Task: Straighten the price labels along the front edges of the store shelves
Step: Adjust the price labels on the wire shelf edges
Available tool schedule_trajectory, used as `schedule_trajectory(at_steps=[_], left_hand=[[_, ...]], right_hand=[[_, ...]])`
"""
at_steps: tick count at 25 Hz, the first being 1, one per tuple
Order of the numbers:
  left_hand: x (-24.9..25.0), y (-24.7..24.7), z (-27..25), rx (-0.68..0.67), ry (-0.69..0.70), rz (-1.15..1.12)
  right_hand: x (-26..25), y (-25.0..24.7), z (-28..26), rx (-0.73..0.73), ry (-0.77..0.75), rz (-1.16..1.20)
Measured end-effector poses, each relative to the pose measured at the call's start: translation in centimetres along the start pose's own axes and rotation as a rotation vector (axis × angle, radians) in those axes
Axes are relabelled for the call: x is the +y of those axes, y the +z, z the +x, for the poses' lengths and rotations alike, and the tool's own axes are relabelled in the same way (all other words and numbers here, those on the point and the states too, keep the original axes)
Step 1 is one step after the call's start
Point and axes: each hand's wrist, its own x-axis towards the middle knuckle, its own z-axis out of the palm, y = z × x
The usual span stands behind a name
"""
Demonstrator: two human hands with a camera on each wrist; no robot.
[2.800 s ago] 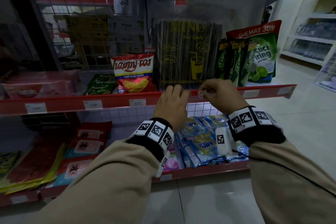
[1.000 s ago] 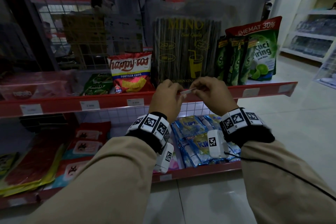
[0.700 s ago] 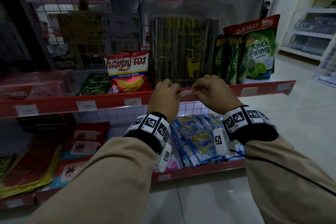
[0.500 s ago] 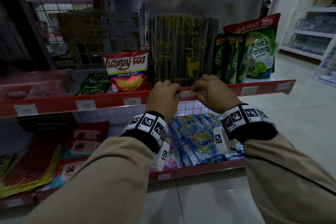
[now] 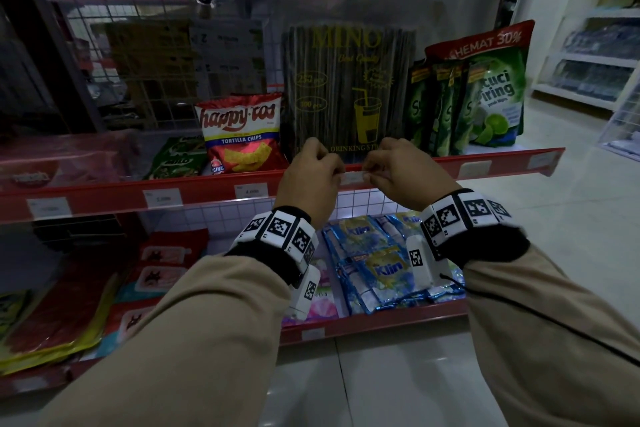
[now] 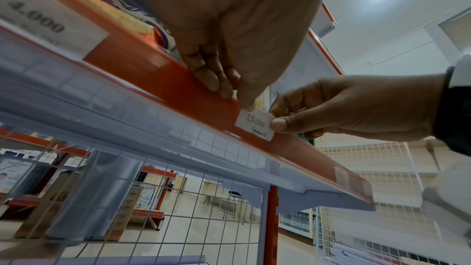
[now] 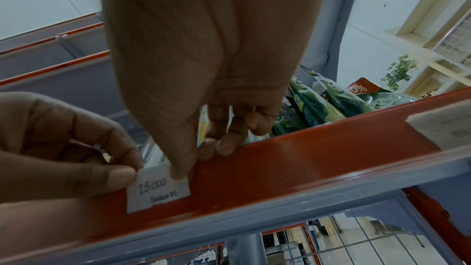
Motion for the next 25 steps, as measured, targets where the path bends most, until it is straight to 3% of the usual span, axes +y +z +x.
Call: schedule_trajectory(at_steps=[5, 19, 25], left_hand=[[0.03, 0.08, 0.22, -0.066, 0.009, 0.083], [-0.33, 0.31, 0.10, -0.057, -0.002, 0.038], [-0.69, 0.04, 0.01, -0.029, 0.025, 0.031]], right_hand=[[0.06, -0.14, -0.23, 0.008, -0.005, 0.028], [0.50, 0.20, 0.05, -0.009, -0.005, -0.002], [0.51, 0.36, -0.41, 0.051, -0.027, 0.070]])
